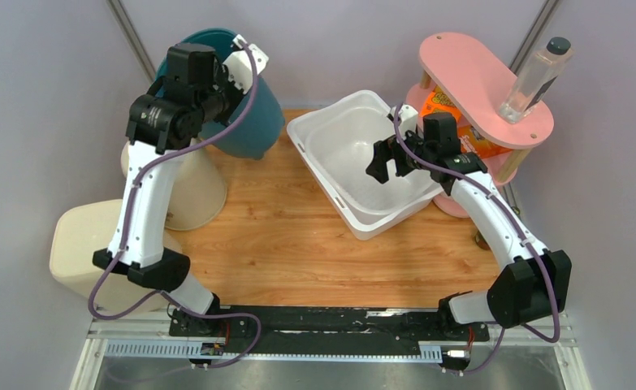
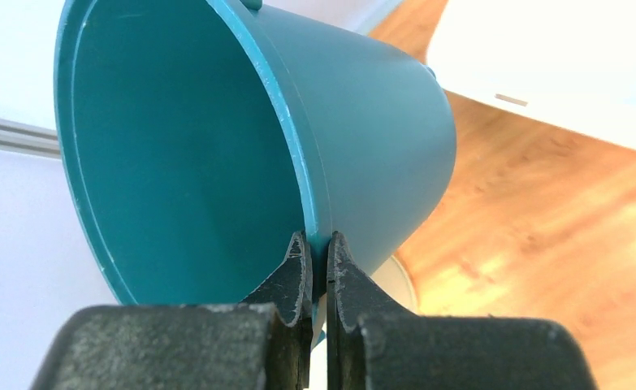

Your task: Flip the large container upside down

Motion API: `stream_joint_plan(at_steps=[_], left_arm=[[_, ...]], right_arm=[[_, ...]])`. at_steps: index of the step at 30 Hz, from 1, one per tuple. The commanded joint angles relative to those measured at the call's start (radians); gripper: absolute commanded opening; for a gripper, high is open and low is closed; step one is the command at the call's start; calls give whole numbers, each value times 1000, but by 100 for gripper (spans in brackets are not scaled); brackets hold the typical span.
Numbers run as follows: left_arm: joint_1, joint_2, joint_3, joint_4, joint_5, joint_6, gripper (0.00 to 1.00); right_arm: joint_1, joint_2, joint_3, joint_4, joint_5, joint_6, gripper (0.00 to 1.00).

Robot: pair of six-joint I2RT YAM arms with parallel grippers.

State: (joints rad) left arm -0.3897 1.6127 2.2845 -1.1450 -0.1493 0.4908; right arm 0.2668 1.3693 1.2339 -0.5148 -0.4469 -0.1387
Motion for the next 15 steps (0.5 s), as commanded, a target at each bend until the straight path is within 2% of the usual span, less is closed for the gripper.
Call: stream_joint_plan(at_steps=[1,5,7,10,15], left_arm=[[2,-94,46,-113,234,-70,0],[3,-125,70,-296,501,-61,0],[3,-145,27,-378,630,-46,0],[4,-204,-150,-398,780,-50,0],[2,-253,-299,-400,813,-43,0]], right_arm=[[-4,9,60,42,-13,5,100],[-3,14,62,41,-19,12,100],[-3,17,60,39,-22,15,100],[-4,22,61,42,-27,17,100],[-4,13,56,41,-14,6,100]])
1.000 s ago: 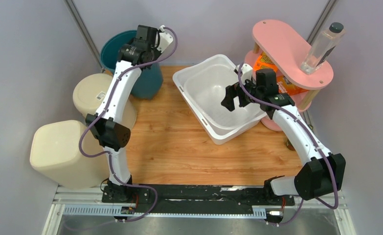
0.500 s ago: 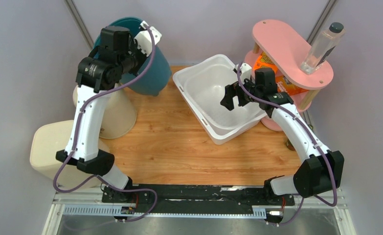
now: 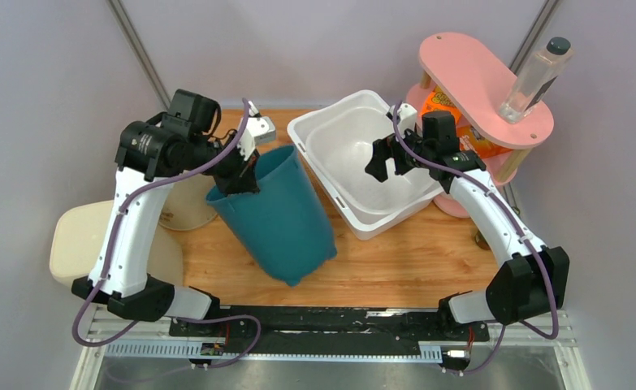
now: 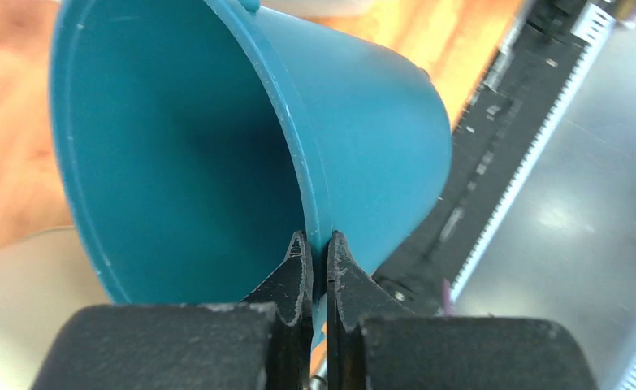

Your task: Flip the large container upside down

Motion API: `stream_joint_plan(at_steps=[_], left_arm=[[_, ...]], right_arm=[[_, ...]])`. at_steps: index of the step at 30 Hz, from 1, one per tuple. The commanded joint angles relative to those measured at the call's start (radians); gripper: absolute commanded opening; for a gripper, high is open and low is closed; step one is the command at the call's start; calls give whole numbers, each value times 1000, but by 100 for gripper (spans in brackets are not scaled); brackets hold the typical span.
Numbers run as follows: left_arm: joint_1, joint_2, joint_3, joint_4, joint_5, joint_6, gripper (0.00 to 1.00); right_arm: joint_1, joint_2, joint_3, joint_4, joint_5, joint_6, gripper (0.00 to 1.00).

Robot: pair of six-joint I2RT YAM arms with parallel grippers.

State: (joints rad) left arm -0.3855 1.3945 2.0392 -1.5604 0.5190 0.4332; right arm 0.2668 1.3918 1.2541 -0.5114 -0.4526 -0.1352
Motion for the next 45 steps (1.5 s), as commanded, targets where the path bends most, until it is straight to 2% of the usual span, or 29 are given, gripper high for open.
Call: stream_joint_plan(at_steps=[1,7,10,11,12,14,18,21,24,29,37,42,45], left_arm=[[-2,-38,-63,14,147,28,0],[-3,0,-187,15,224,27,0],[-1,52,-239,16,164,74,0],[-2,83,-237,16,126,86,14],[-1,99,-210,17,28,101,30],[3,138,-150,25,-89,133,42],[8,149,-102,149,-213,142,55],[7,183,-97,202,-270,135,57],[7,231,-90,226,-370,114,54],[8,231,-147,356,-577,82,55],[8,270,-238,437,-781,71,54],[9,323,-230,439,-839,53,50],[9,356,-212,432,-854,51,43]], right_arm=[[-3,-13,36,38,-8,1,100],[-4,-32,14,32,-19,-6,100],[-4,-37,11,32,-20,-6,100],[-3,-38,11,32,-19,-6,100],[-3,-38,12,32,-15,-7,100],[-4,-39,15,34,-8,-12,100],[-3,-39,6,35,-8,-14,100],[-3,-38,4,40,0,-14,100],[-3,-39,8,39,8,-18,100],[-3,-39,4,38,6,-17,100],[-3,-23,16,35,9,-19,100],[-3,-19,9,36,12,-19,100],[-3,-20,-2,37,4,-17,100]])
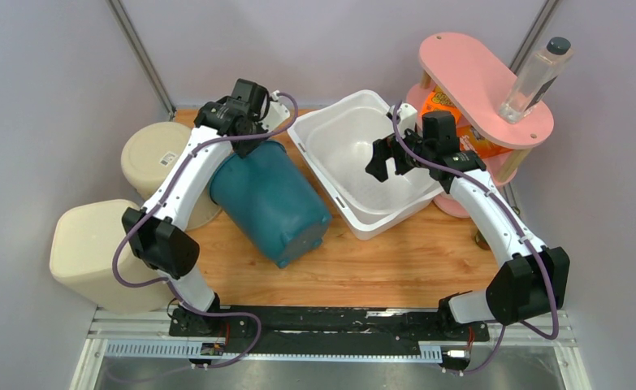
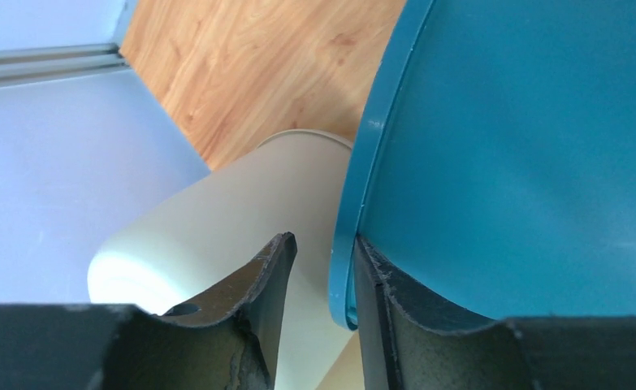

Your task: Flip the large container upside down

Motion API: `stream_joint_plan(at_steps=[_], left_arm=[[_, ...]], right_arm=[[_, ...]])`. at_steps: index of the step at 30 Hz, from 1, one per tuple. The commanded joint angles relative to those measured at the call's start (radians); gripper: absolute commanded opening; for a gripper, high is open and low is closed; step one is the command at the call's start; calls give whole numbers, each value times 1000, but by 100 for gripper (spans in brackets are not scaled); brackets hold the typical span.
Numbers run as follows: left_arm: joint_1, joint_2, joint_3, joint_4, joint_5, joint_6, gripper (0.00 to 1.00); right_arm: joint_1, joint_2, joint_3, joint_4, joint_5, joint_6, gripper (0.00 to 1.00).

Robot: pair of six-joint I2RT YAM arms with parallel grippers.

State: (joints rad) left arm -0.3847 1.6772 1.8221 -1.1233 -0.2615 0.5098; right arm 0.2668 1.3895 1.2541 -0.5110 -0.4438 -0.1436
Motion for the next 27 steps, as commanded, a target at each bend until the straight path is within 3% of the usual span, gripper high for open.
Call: stream_joint_plan(at_steps=[1,9,18,24,27], left_arm=[[9,86,7,0,-79,-24,42],[79,178,115,48,-158,-27,30],[147,295,179,92,-163,-1,28],[146,301,117,129,-179,15,26],[146,289,83,157,-187,23,31]], right_arm=[[-3,-19,-2,36,-6,-9,100],[-4,-33,-17,34,-24,-7,100],[-3,-49,-47,36,-33,-7,100],[-3,-70,-72,38,-21,-15,100],[-4,-70,-75,38,-19,-8,100]])
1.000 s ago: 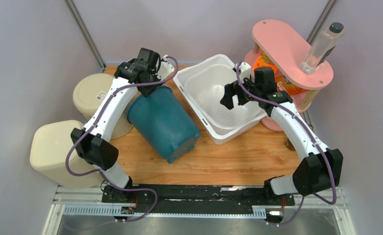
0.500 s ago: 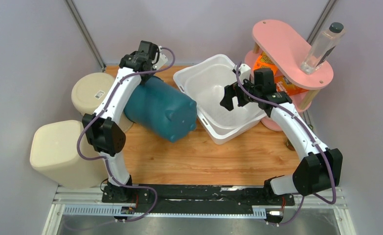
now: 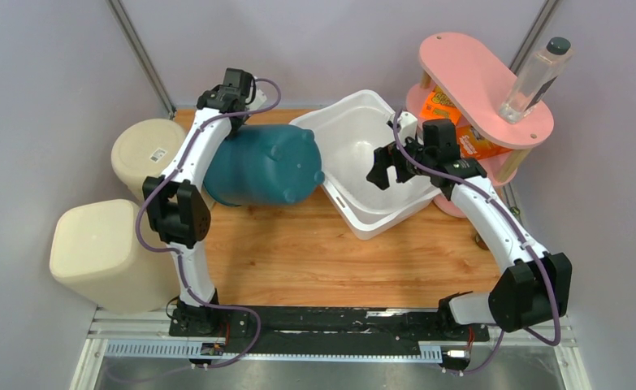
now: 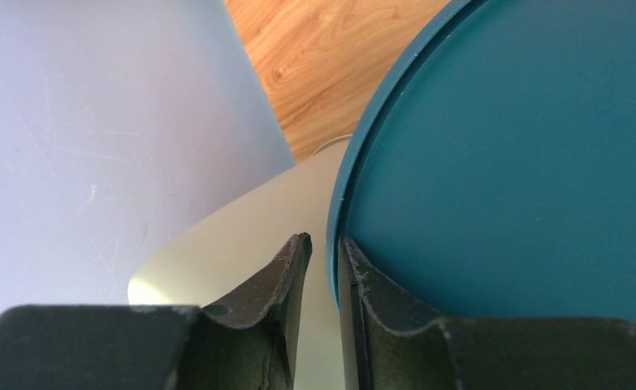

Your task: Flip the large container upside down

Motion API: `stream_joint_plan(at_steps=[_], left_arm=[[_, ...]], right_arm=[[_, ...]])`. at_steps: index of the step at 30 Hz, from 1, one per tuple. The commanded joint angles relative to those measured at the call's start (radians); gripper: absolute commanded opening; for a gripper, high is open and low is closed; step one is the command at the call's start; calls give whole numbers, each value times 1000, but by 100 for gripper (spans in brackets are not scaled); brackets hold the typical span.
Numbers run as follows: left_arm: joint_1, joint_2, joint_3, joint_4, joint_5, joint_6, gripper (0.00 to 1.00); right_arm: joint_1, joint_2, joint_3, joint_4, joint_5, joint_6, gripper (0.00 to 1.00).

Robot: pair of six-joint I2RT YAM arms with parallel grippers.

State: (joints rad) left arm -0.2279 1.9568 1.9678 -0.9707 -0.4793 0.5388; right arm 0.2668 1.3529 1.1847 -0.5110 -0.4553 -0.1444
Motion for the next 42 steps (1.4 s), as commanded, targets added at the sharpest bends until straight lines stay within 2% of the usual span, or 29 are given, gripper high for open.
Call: stream_joint_plan(at_steps=[1,7,11,15,18,22,25,30,34,42], left_arm=[[-11,9,-76,16,25,-5,32],[-7,23,-131,83,9,-4,43],[5,64,-68,65,70,-56,48],[7,92,-9,12,118,-107,48],[6,69,-43,22,116,-104,48],[6,51,-54,11,108,-92,49],[6,35,-40,-11,139,-104,49],[8,7,-43,-30,185,-132,49],[7,-5,-60,-33,198,-136,49],[6,3,-55,-39,221,-157,49]], right_arm=[[-3,-31,-3,37,-11,-4,100],[-3,-4,26,38,-19,1,100],[-4,-6,26,38,-22,-2,100],[19,27,85,45,-88,6,100],[60,118,181,49,-101,-8,100],[117,237,272,17,-107,-114,99],[122,299,290,-2,-269,-276,100],[141,385,341,-30,-387,-381,100],[198,441,429,-161,-480,-513,100],[360,367,413,-162,-452,-521,100]])
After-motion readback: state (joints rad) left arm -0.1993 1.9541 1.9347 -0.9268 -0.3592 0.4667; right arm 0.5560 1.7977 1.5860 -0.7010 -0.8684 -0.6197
